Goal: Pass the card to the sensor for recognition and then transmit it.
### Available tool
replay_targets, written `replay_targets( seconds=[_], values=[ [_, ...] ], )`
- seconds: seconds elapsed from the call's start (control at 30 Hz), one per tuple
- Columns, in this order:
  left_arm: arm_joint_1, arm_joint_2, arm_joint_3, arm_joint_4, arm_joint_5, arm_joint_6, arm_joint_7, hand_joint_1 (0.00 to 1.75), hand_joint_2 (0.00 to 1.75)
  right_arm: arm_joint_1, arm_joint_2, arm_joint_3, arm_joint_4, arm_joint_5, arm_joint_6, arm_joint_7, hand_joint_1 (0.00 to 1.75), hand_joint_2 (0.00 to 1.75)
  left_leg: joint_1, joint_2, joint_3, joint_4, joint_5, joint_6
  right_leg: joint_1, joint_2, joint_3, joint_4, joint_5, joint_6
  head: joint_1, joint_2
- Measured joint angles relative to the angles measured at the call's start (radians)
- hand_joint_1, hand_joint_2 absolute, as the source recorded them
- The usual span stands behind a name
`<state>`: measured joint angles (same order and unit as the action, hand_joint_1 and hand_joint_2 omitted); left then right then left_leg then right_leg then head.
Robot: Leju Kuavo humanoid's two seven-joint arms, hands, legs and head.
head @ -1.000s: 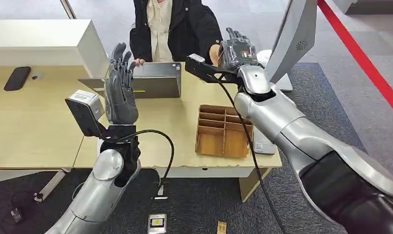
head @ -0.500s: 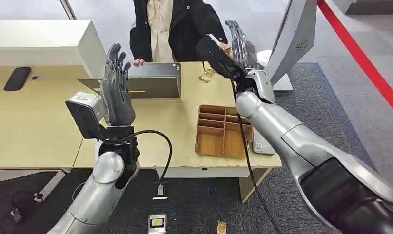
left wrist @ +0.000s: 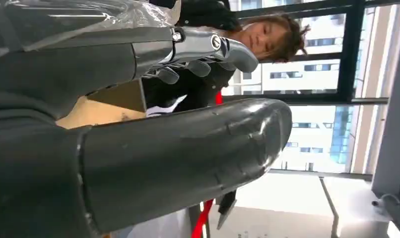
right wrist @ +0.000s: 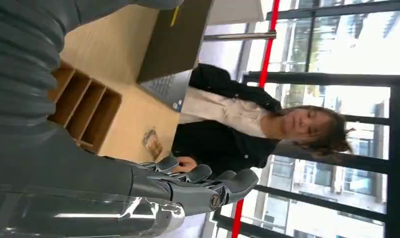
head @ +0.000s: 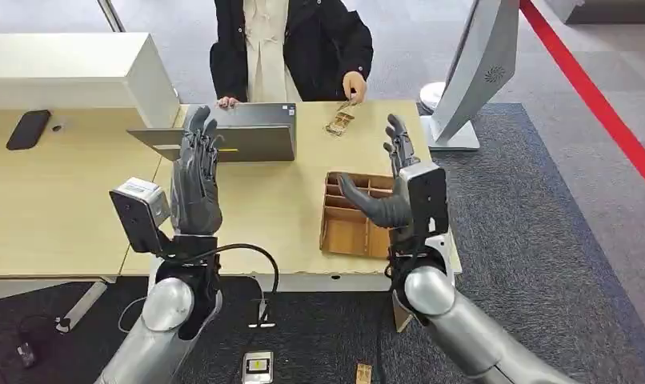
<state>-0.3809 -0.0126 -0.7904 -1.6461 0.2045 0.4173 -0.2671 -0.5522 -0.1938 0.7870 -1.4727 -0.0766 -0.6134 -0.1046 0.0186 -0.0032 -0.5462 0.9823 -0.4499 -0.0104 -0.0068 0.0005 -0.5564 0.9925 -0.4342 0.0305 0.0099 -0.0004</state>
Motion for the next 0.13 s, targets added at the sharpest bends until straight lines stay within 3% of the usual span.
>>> replay_targets(
  seconds=[0.13],
  values=[
    [0.039, 0.006, 0.001, -0.003, -0.002, -0.026, 0.009, 0.0, 0.0, 0.109, -0.011, -0.029, -0.127, 0.063, 0.011, -0.029, 0.0, 1.75, 0.0, 0.0, 0.0, 0.0, 0.0, 0.0, 0.0, 0.0, 0.0, 0.0, 0.0, 0.0, 0.0, 0.0]
  ],
)
